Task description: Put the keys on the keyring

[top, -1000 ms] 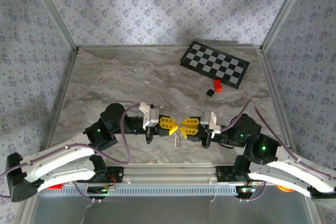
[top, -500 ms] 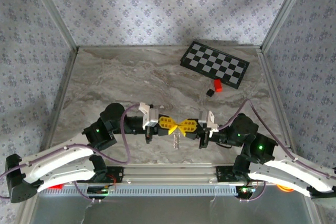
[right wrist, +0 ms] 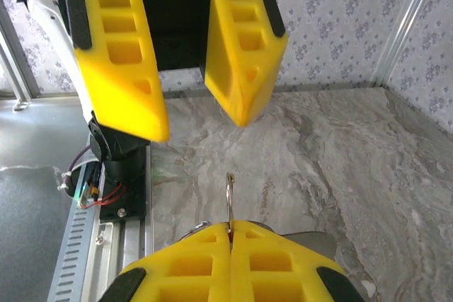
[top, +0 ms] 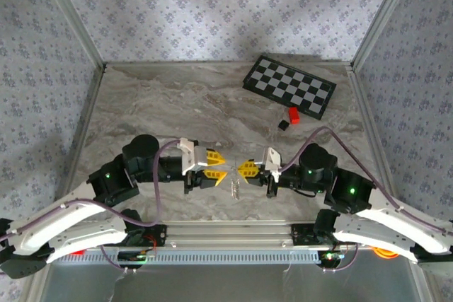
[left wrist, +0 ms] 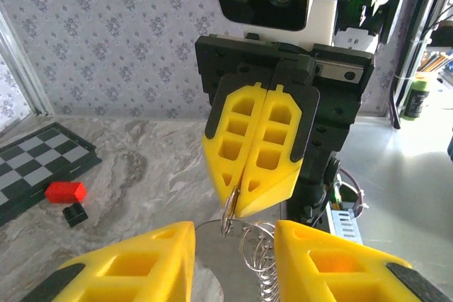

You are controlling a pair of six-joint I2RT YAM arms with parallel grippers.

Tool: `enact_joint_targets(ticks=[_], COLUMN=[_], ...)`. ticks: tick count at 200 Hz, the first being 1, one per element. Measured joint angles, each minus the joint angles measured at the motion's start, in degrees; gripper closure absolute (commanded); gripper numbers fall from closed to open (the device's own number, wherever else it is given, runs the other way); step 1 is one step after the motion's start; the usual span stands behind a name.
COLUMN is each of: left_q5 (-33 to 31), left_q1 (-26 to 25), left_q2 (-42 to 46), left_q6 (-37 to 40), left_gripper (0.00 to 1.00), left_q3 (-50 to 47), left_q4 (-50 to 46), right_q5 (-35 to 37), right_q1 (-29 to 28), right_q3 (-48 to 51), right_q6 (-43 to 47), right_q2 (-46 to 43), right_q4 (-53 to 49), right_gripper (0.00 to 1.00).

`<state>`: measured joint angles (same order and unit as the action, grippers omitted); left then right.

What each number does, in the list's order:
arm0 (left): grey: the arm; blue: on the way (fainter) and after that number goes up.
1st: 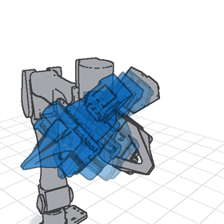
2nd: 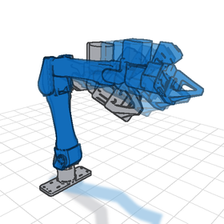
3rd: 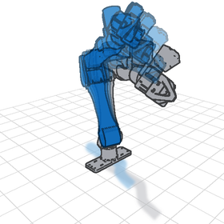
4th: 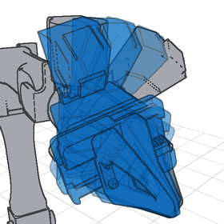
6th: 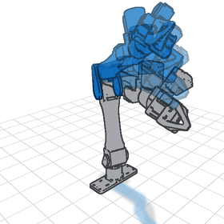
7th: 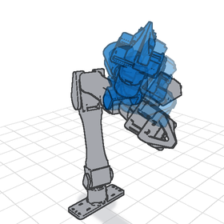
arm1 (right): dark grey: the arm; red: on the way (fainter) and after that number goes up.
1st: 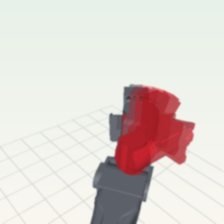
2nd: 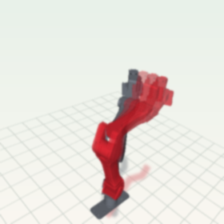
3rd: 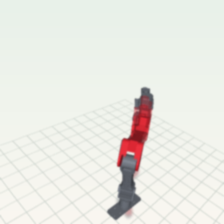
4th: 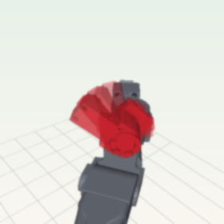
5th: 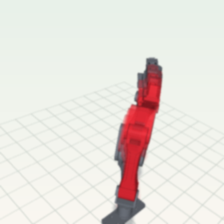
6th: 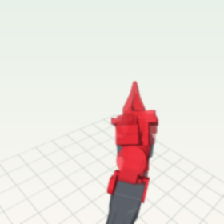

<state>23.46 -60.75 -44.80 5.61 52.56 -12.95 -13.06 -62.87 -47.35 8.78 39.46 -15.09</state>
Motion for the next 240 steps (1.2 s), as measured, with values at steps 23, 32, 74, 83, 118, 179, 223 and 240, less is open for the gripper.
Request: enact_joint_targets(ticks=[23,32,74,83,118,179,223,240], left_q5=[-0.1,-0.1,-0.1,-0.1,-0.1,-0.3,-0.3,-0.3], left_q1=[0.0,0.0,0.0,0.0,0.0,0.0,0.0,0.0], left_q2=[-0.5,-1.0,-3.1,-3.3,-4.1,-5.2,-7.3,-7.5], left_q6=[1.5,1.9,2.7,2.8,3.0,3.5,4.1,4.1], left_gripper=[0.7,0.7,0.69,0.69,0.69,0.72,0.76,0.79], left_q3=[1.4,1.6,1.6,1.6,1.9,2.0,2.3,2.3], left_q4=[-4.1,-5.1,-8.8,-9.2,-9.6,-9.6,-9.5,-9.5], right_q5=[0.0,0.0,0.1,0.1,0.3,0.3,0.3,0.4], right_q1=[0.0,0.0,-0.1,-0.2,-0.9,-1.6,-1.8,-2.1], right_q3=[-0.7,-1.2,-2.8,-2.9,-3.2,-3.2,-3.2,-3.2], right_q6=[0.6,0.8,1.4,1.6,1.8,1.8,1.9,2.3], right_q2=[1.8,2.6,4.2,4.2,4.2,4.6,5.0,5.1], right_q4=[-1.8,-2.7,-4.8,-5.0,-6.3,-6.6,-6.8,-7.1], right_gripper=[1.0,1.0,1.0,1.0,1.0,1.0,1.0,1.0])
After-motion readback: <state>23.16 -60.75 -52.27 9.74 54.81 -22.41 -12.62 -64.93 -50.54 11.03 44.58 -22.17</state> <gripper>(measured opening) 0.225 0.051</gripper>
